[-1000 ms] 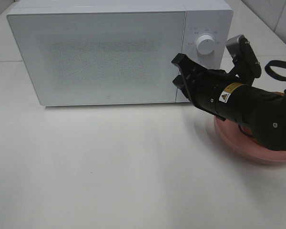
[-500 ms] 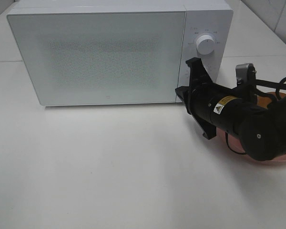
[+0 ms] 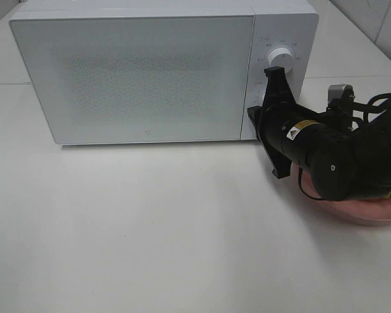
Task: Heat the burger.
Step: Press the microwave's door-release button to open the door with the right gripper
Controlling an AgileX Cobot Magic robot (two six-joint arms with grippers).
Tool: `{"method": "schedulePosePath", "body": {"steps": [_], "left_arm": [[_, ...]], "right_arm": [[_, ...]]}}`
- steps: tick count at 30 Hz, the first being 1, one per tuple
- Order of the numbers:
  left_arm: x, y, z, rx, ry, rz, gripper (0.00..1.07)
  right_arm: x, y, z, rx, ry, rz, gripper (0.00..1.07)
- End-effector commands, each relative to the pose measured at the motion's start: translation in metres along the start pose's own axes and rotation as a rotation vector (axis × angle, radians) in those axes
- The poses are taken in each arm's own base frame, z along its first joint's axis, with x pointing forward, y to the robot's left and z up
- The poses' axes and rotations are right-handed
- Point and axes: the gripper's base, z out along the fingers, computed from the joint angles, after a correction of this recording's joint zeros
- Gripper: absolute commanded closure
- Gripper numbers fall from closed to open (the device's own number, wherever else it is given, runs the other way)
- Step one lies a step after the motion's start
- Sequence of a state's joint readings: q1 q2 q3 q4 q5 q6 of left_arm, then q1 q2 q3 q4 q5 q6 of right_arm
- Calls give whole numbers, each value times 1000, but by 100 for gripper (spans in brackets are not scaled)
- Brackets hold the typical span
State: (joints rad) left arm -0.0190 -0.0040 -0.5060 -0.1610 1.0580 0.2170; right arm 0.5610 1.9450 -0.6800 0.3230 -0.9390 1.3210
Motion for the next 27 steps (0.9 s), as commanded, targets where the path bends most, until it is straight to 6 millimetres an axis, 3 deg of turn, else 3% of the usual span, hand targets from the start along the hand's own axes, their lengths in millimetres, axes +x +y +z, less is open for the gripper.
{"method": "schedulePosePath", "body": {"steps": [1, 14, 20, 27], "left_arm": [[0, -1, -2, -6, -32, -3, 106], [0, -1, -2, -6, -32, -3, 106], [0, -1, -2, -6, -32, -3, 106], [0, -1, -2, -6, -32, -3, 106]], "right_arm": [[0, -3, 7, 14, -16, 35, 107], [-7, -39, 20, 66, -138, 87, 107], [-6, -43, 26, 67, -142, 88, 107], [-4, -35, 37, 43, -151, 112, 107]]}}
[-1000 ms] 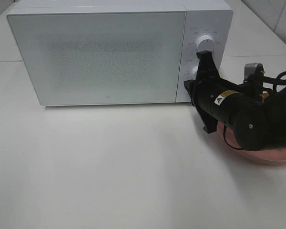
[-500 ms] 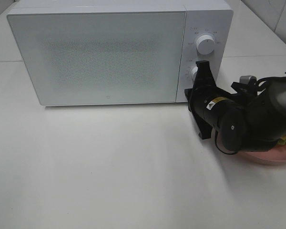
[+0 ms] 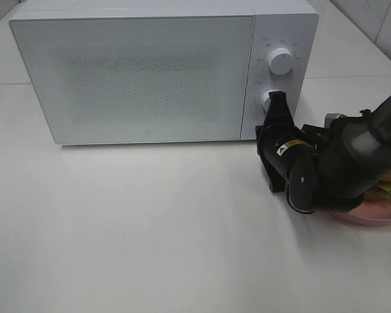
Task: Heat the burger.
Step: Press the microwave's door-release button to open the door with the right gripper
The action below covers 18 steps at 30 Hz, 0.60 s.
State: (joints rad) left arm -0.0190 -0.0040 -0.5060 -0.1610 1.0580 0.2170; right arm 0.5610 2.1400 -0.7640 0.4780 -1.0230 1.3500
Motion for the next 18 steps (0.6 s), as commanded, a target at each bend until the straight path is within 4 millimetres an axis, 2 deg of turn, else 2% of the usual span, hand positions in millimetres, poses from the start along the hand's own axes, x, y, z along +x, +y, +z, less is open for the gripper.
{"method": "schedulePosePath", "body": {"steps": [1, 10, 18], "left_arm": [[0, -1, -2, -6, -32, -3, 106], [0, -1, -2, -6, -32, -3, 106], [0, -1, -2, -6, -32, -3, 106]], "right_arm": [[0, 4, 5, -9, -11, 18, 107], [-13, 7, 14, -3, -51, 37, 107], [-10, 19, 21, -41, -42, 21, 107]]}}
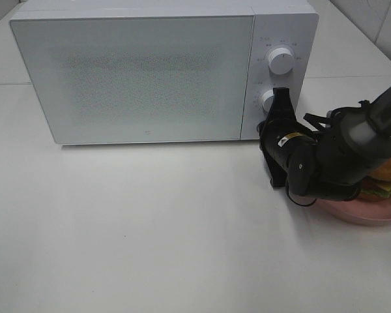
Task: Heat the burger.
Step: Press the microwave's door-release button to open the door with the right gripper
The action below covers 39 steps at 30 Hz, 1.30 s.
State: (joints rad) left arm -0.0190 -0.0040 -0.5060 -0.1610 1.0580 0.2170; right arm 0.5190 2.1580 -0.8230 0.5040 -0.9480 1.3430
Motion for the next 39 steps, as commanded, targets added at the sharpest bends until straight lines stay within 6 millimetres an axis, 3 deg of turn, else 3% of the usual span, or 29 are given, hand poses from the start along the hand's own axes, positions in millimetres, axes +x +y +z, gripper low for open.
{"method": "schedulePosePath", "body": {"steps": [1, 16, 25, 30, 39], "left_arm": [[0, -1, -2, -6, -32, -3, 106], [0, -1, -2, -6, -32, -3, 106], [0, -1, -2, -6, -32, -3, 106], [0, -1, -3, -7, -33, -2, 106], [0, -1, -3, -7, -33, -3, 106]], "right_arm": [[1, 19, 7, -92, -5, -28, 107], [9, 46, 19, -179, -6, -42, 107], [11, 50, 20, -183, 6, -44, 107], [11, 54, 13, -177, 35, -60, 107], [4, 48, -21, -82, 95, -110, 102]]}}
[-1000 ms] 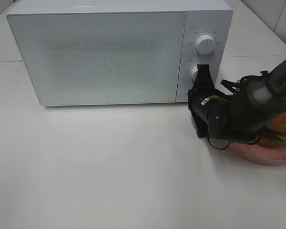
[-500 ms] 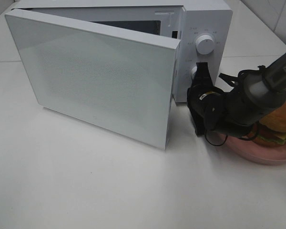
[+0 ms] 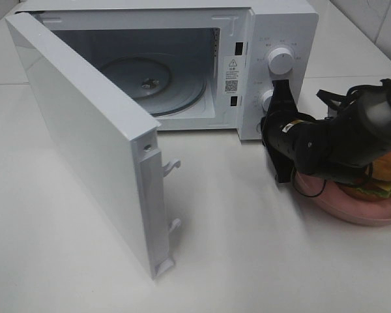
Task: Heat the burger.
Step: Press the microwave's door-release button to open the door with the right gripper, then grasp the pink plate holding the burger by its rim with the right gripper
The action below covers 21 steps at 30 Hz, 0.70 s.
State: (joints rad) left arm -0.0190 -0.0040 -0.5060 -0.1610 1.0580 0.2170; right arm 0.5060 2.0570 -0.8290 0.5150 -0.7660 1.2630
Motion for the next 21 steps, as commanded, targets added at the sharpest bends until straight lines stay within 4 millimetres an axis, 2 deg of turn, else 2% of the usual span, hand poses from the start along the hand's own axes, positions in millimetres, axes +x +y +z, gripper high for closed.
{"method": "schedulePosePath", "body": {"steps": [1, 2, 4, 12, 14, 17, 19, 20, 21], "left_arm": [[0, -1, -3, -7, -33, -3, 106], [0, -1, -3, -7, -33, -3, 106], [0, -1, -3, -7, -33, -3, 106], [0, -1, -3, -7, -33, -3, 106], [0, -1, -3, -7, -33, -3, 106], [0, -1, -3, -7, -33, -3, 106], [0, -1, -3, -7, -33, -3, 106], [0, -1, -3, -7, -33, -3, 106], [0, -1, -3, -7, -33, -3, 106]], "right_arm": [[4, 25, -16, -155, 56, -96, 101], [4, 25, -16, -155, 56, -96, 101], [6, 23, -29, -168, 119, -179, 99], [16, 22, -36, -201, 230, -332, 96], [25, 24, -39, -276, 312, -501, 94], [28, 25, -41, -305, 333, -575, 94], [37, 26, -45, -436, 382, -893, 93], [37, 26, -45, -436, 382, -893, 93], [39, 26, -46, -464, 390, -971, 93]]}}
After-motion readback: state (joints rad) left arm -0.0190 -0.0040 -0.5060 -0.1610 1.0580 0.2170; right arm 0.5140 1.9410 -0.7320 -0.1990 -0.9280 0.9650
